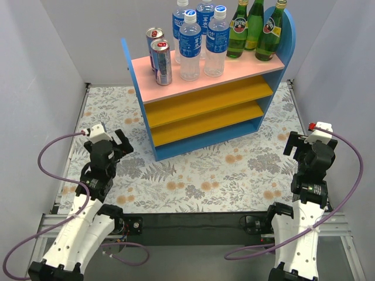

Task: Place and organize the beverage onto the shelf
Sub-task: Reset both arms

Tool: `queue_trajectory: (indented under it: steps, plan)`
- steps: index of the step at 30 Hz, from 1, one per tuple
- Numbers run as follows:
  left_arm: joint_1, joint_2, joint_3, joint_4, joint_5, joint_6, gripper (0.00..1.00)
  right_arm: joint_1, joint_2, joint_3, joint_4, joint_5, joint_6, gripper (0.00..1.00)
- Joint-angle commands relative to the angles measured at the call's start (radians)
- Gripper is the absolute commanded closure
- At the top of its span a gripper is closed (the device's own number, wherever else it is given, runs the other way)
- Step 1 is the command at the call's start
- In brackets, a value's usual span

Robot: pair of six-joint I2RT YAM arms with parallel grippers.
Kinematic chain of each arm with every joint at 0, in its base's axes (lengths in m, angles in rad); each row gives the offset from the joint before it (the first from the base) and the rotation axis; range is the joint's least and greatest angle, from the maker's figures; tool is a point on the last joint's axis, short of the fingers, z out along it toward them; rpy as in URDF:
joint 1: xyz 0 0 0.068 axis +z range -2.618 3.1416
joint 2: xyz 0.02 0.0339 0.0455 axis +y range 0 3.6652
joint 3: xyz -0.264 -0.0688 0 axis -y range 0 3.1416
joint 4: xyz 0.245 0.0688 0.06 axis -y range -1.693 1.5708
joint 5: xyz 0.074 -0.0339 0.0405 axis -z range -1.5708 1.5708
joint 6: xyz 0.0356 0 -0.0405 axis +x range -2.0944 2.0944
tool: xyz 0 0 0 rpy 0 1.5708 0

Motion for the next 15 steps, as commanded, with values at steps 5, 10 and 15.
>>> queue_trajectory:
  steps: [5, 10, 15]
  plan:
    - [0.176, 0.078, 0.028, 0.077, 0.148, -0.036, 0.11, -0.005, 0.014, -0.008, 0.067, 0.001, 0.005, 0.02]
    - [0.178, 0.027, -0.001, 0.097, 0.192, -0.019, 0.11, -0.005, 0.026, -0.007, 0.073, 0.020, -0.010, 0.02]
    - [0.178, -0.025, -0.019, 0.077, 0.215, -0.006, 0.11, -0.005, 0.025, -0.018, 0.095, -0.012, -0.041, 0.02]
